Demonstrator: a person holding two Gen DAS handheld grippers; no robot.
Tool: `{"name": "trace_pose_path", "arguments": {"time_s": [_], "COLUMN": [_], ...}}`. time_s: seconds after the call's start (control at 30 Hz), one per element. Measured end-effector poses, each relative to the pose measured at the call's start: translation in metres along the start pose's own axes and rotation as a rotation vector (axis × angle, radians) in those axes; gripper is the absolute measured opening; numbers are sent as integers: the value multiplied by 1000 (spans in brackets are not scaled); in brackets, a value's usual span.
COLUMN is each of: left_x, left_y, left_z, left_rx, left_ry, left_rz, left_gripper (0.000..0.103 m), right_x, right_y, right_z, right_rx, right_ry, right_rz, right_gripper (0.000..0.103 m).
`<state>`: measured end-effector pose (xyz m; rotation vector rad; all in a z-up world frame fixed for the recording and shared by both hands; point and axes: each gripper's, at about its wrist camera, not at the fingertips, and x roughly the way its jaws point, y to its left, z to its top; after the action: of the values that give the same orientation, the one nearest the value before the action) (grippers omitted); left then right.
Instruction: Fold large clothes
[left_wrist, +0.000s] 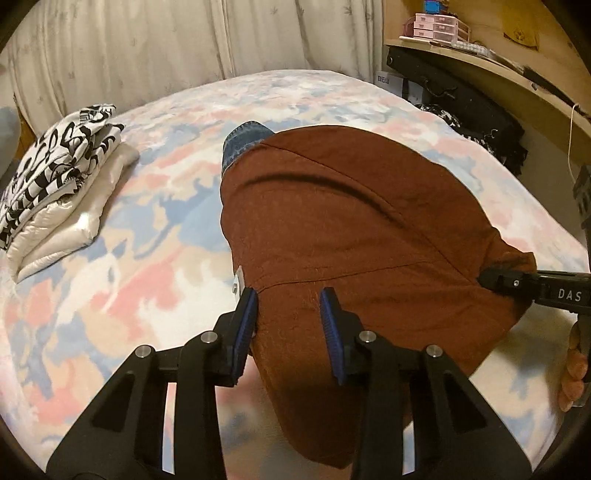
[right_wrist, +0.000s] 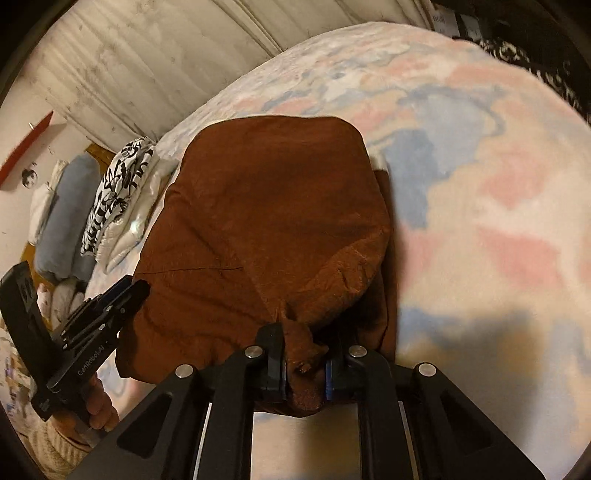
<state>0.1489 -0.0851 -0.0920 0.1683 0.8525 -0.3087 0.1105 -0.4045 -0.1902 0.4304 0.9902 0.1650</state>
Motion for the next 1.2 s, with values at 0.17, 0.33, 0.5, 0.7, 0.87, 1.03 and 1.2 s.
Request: {"name": "trace_pose_path", "arguments": {"time_s": [0.17,0.33,0.5,0.7,0.87,1.03,1.2], "left_x": [-13,0,40,92,108,105,91], "left_y": [14,27,31,27,21,24,30], "left_z": [20,58,91,99,91,93,96], "left_rx": [-30,-71,-101,-102,-46,-61,-110], "left_ry": [-10,-9,41,71,41,46,91], "left_rz": [-45,-52,-67,-38,-23,-15,-28], "left_gripper": [32,32,32,35,42,48,51], "right_x": [-44,-54,11,98,117,104,69], "right_y": [36,69,110,101,62,52,65], "right_z": [17,60,110,144,137,130,119], "right_rx": [-78,-130,-124,-106,-69,-64,-77], "right_ry": [-109,-207,-140,-81,-73,-85,-101], "right_rz": [-130,-133,-64,-212,-188,-167,-146], "right_gripper": [54,56,56,53,64,65,65]}}
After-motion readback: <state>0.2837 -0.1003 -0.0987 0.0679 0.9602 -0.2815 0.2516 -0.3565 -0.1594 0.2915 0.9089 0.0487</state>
